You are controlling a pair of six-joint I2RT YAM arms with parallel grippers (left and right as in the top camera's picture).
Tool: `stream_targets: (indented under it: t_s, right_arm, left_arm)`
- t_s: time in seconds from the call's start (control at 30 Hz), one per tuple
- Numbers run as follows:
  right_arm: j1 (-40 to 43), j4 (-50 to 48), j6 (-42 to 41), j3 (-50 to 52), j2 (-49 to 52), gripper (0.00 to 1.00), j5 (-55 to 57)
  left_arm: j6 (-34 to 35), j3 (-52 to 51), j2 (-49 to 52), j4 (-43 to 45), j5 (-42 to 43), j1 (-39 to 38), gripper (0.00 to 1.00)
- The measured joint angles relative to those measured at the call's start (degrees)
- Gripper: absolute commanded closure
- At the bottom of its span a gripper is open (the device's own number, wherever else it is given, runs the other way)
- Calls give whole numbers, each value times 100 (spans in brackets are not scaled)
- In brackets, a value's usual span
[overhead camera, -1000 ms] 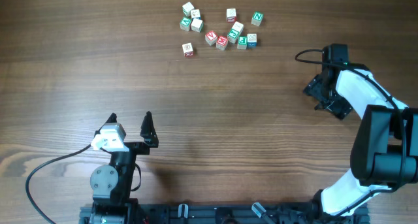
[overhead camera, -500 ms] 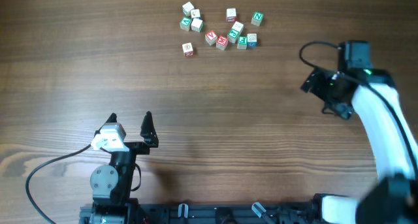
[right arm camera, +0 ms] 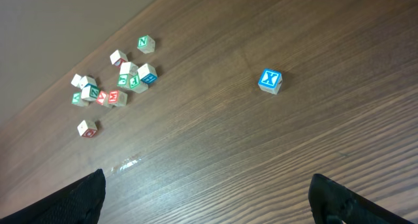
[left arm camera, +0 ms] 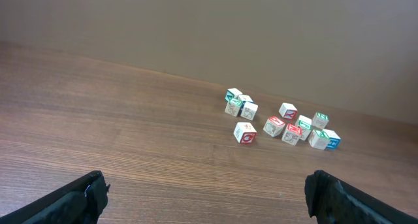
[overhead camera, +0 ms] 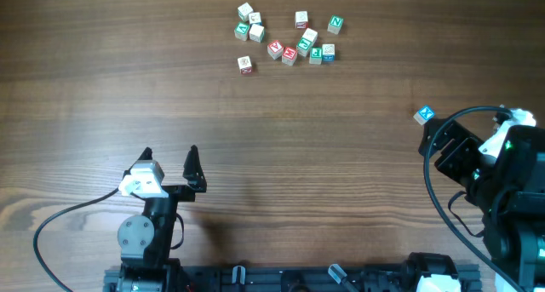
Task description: Form a circle
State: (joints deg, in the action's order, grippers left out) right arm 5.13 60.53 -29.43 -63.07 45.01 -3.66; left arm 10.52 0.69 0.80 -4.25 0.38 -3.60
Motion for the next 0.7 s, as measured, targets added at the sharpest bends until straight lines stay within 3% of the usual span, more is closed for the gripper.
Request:
stream_targets:
  t_s: [0.17,0.43,0.7]
  right_arm:
    - [0,195,2,0,181,1,0]
    - [0,1314,4,44,634,0,-87]
    - [0,1178,24,376,-409,0,-127]
  left_arm:
    - [0,0,0,0,0,0,0]
    - [0,0,0,0,0,0,0]
    - [0,0,0,0,0,0,0]
